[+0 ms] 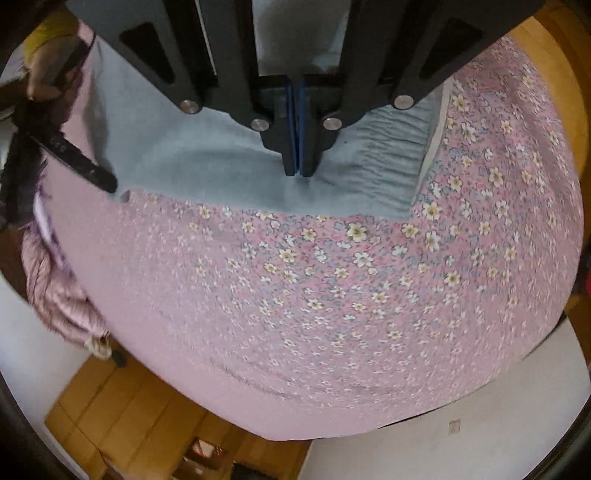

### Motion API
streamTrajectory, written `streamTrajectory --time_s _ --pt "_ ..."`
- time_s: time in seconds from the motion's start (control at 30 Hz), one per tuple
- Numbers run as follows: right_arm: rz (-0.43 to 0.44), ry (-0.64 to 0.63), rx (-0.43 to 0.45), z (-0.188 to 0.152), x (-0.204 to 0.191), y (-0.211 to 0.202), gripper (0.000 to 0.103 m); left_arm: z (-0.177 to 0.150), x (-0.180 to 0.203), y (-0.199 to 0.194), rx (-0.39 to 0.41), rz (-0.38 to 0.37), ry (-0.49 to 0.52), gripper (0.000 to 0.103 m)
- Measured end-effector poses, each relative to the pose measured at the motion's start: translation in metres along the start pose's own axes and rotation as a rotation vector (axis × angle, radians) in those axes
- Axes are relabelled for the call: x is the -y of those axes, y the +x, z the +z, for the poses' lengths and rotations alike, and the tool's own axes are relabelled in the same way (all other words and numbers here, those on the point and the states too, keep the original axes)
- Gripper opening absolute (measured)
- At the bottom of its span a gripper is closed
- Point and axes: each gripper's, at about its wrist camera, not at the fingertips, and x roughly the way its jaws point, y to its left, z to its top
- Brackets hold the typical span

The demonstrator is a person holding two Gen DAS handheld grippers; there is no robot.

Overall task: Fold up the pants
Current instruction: 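Lay the held waistband flat on the pants with the left tool and open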

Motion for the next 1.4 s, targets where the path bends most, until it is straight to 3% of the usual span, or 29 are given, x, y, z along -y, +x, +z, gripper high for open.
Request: streamTrajectory --time_s 0.13,0.2,0.3,0.43,0.47,0.57,0.63,0.73,0.8,0.87,1.03,1.2,1.4 --pt "-0.009 -0.055 0.044 -0.010 -0.021 -0.027 0.030 -0.007 -0.005 -0.025 0.018 -0.020 -0.022 0.006" --pt "0.012 -0.085 0.057 -0.015 -0.039 -0.034 0.030 -0.015 -0.001 -0.045 0.055 -0.031 0.001 0.023" --pt "0.066 -0.135 0.012 -0.020 -0.061 -0.025 0.030 -0.033 0.009 -0.069 0.084 -0.059 0.048 0.027" --pt "-0.052 -0.234 -0.048 -0.025 -0.079 0.007 0.027 -0.051 0.026 -0.066 0.063 -0.080 0.097 0.027" --pt "-0.082 -0.260 -0.044 -0.026 -0.080 0.013 0.024 -0.054 0.027 -0.057 0.033 -0.065 0.103 0.027" --pt "-0.117 -0.273 -0.013 -0.020 -0.075 0.013 0.019 -0.062 0.017 -0.036 -0.058 0.033 0.078 0.013" --pt "-0.108 -0.252 -0.013 -0.016 -0.070 0.014 0.015 -0.071 0.009 -0.046 -0.047 0.045 0.062 0.012" --pt "-0.083 -0.229 -0.014 -0.013 -0.066 0.011 0.015 -0.079 -0.006 -0.052 -0.047 0.183 0.077 0.007" --pt "-0.067 -0.182 -0.022 -0.012 -0.061 -0.001 0.015 -0.082 -0.022 -0.054 -0.062 0.149 0.033 0.004" --pt "-0.054 -0.153 -0.020 -0.013 -0.052 -0.016 0.019 -0.084 -0.025 -0.057 -0.062 0.138 0.021 0.004" --pt "-0.035 -0.108 -0.007 -0.028 -0.044 -0.051 0.046 -0.082 -0.015 -0.066 -0.031 0.151 0.076 0.011" --pt "0.023 -0.005 -0.047 -0.056 -0.027 -0.077 0.052 -0.077 0.010 -0.079 0.030 0.092 0.118 0.035" --pt "0.020 0.053 -0.117 -0.085 -0.015 -0.080 0.053 -0.086 0.039 -0.070 0.025 0.077 0.146 0.042"
